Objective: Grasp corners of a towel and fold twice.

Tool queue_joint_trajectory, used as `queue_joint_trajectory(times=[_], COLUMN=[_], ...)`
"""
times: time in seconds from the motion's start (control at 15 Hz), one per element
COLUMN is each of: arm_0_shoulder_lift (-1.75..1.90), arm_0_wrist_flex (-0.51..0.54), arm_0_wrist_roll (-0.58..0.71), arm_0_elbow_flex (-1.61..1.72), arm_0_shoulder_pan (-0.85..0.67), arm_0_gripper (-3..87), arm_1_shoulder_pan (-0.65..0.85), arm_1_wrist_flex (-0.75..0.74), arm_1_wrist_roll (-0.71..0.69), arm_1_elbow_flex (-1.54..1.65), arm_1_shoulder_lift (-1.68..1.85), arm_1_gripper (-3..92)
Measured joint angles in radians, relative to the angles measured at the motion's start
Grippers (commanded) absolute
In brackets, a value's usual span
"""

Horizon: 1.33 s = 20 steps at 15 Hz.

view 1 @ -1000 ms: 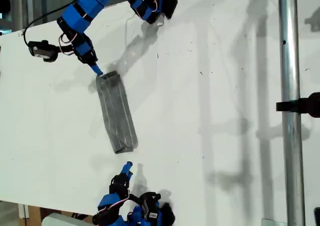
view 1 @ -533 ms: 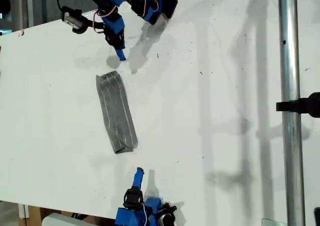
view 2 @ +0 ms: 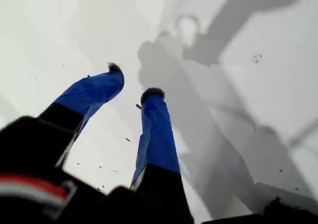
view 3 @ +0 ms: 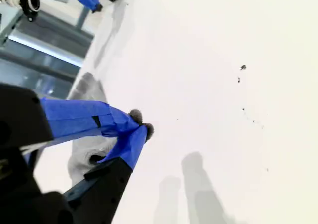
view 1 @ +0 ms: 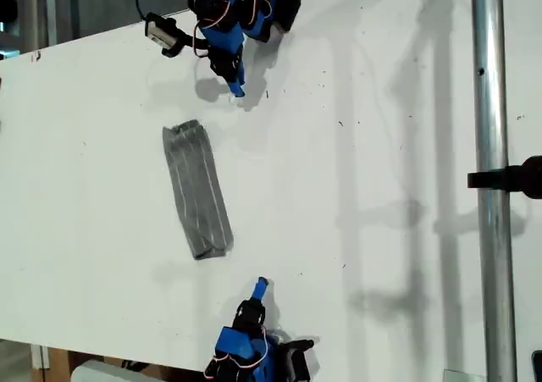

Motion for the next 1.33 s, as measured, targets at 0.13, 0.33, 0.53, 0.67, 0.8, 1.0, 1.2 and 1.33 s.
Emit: queue_joint_trajectory(times=[0.13, 0.33, 0.53, 0.67, 0.8, 1.0, 1.2, 1.33], arm_0_shoulder_lift=[0.000, 0.000, 0.000, 0.000, 0.000, 0.000, 0.000, 0.000], arm_0_wrist_flex=[0.000, 0.000, 0.000, 0.000, 0.000, 0.000, 0.000, 0.000], arm_0_wrist_roll=[0.000, 0.000, 0.000, 0.000, -0.002, -0.002, -0.003, -0.005], arm_0_elbow_flex=[0.006, 0.006, 0.006, 0.006, 0.006, 0.006, 0.006, 0.006], arm_0_shoulder_pan=[0.003, 0.002, 0.002, 0.002, 0.002, 0.002, 0.002, 0.002], arm_0_gripper=[-2.8, -2.8, -2.8, -2.8, -2.8, -2.8, -2.8, -2.8], arm_1_shoulder_pan=[0.086, 0.216, 0.344, 0.417, 0.463, 0.477, 0.477, 0.485], arm_1_wrist_flex=[-0.025, -0.114, -0.201, -0.336, -0.477, -0.626, -0.676, -0.630], arm_1_wrist_roll=[-0.120, -0.410, -0.738, -0.920, -1.015, -1.048, -1.022, -0.977], arm_1_elbow_flex=[-0.006, -0.193, -0.422, -0.522, -0.607, -0.756, -0.954, -1.097], arm_1_shoulder_lift=[0.054, -0.150, -0.489, -0.738, -0.989, -1.310, -1.624, -1.769], arm_1_gripper=[21.4, 28.4, 33.7, 35.5, 36.3, 37.0, 37.5, 37.3])
